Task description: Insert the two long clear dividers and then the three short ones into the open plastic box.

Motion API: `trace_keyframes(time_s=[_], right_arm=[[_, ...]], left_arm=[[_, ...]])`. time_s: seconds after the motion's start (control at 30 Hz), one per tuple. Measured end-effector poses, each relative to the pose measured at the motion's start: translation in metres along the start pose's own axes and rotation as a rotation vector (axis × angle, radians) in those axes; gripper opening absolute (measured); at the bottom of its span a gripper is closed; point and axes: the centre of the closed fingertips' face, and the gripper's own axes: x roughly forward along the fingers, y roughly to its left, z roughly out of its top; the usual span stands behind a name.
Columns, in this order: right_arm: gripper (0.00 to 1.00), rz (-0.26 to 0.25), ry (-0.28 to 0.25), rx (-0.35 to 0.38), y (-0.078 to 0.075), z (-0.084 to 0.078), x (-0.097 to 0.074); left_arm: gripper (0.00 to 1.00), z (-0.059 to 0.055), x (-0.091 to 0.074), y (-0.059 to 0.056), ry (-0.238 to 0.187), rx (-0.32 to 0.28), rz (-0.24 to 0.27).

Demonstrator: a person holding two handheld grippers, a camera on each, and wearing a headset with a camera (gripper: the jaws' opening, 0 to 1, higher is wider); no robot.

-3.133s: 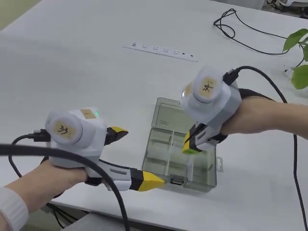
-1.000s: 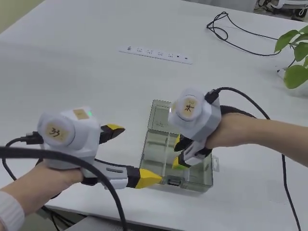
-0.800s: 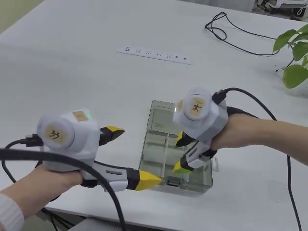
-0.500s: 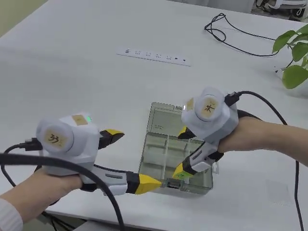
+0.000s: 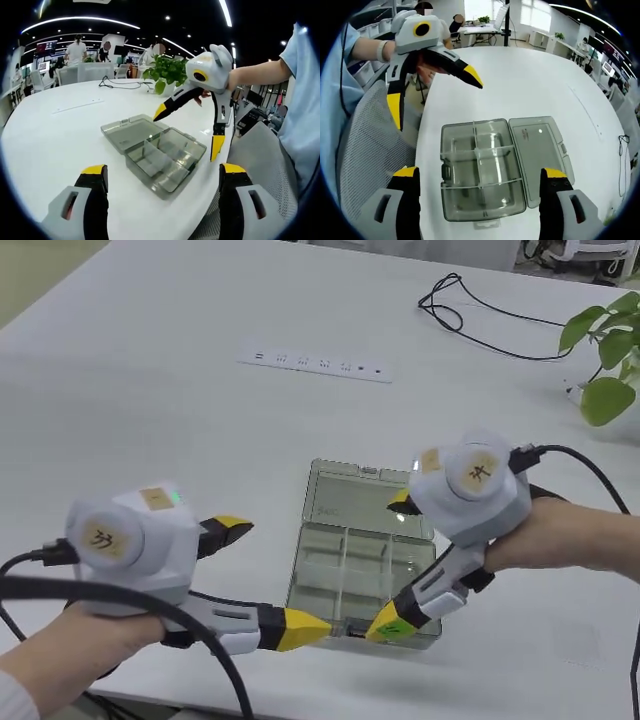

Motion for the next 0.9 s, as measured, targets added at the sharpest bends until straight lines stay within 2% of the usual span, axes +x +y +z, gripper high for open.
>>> trace_keyframes(time_s=[0.17, 0.4, 0.57, 0.73, 0.9], right_arm=[[1.00, -0.043, -0.018, 0.046, -0.008, -0.014, -0.020], [1.00, -0.104, 0.009, 0.106, -0.017, -0.056, -0.050], [0.99, -0.138, 0.028, 0.156, -0.012, -0.080, -0.068], [0.98, -0.171, 0.033, 0.185, -0.014, -0.102, -0.082], [0.94, -0.195, 0.066, 0.213, -0.012, -0.130, -0.094]], left_arm=[[0.94, 0.001, 0.000, 0.000, -0.002, 0.001, 0.003], [0.94, 0.003, 0.003, -0.002, -0.001, 0.006, -0.003], [0.93, 0.005, 0.005, -0.002, -0.002, 0.010, -0.007], [0.93, 0.005, 0.007, -0.004, 0.001, 0.013, -0.013], [0.93, 0.006, 0.010, -0.006, 0.005, 0.016, -0.021]])
